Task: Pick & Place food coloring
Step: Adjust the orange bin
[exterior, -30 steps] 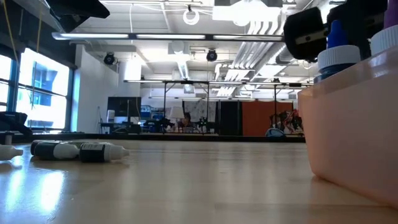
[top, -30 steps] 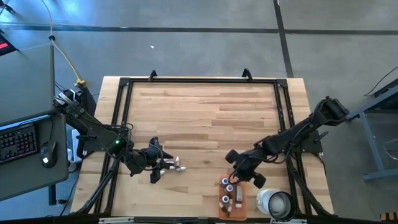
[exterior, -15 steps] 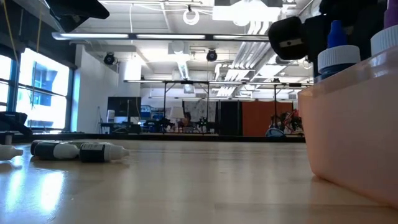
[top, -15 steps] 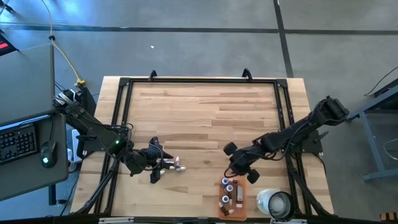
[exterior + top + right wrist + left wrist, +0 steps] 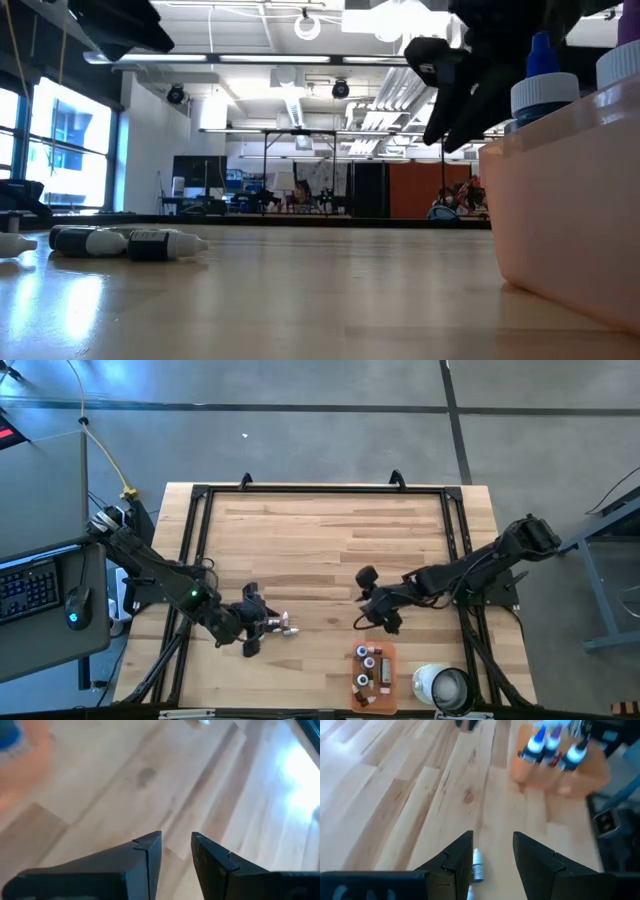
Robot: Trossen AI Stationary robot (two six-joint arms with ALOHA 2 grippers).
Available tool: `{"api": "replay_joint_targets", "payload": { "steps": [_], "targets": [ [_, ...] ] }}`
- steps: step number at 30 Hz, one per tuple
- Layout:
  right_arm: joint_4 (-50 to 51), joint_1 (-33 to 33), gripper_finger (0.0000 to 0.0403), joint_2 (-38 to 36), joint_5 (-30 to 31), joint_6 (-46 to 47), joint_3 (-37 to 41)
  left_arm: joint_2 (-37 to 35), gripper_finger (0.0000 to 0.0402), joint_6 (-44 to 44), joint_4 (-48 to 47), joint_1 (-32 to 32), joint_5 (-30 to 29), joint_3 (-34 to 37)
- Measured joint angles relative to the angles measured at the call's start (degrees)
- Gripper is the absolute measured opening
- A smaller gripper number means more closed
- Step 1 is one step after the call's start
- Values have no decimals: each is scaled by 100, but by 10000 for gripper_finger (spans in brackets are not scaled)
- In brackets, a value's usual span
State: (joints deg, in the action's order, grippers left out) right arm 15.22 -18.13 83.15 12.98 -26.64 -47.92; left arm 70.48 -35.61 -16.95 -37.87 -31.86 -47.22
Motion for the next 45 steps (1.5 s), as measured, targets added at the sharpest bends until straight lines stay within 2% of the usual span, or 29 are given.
{"api": "replay_joint_targets", "payload": {
  "steps": [3,8,11,13,16,20,27,31,38,45],
  "targets": [
    [-4,209,99,0,14,159,0,210,137,287,70,100,-52,-2],
    [-10,524,99,-2,19,456,0,577,137,-482,96,437,14,-5],
    [70,658,99,-2,-72,464,0,855,137,-859,50,685,328,7],
    [223,715,99,-2,-426,456,0,1028,137,-972,126,833,681,-2],
    [433,747,99,-2,-1438,352,0,1318,137,-967,290,969,1149,6],
    [495,702,98,-2,-2804,192,0,1490,137,-647,794,989,1206,4],
    [751,444,98,-2,-3409,728,-2,1497,137,242,1788,975,794,0],
    [594,203,98,-2,-3972,840,0,1497,137,501,1866,975,796,0],
    [192,-243,98,240,-4004,740,-5,1497,137,509,1900,977,695,0],
    [-149,-413,89,682,-3694,334,-2,1497,137,517,2027,975,709,0]
  ]
}}
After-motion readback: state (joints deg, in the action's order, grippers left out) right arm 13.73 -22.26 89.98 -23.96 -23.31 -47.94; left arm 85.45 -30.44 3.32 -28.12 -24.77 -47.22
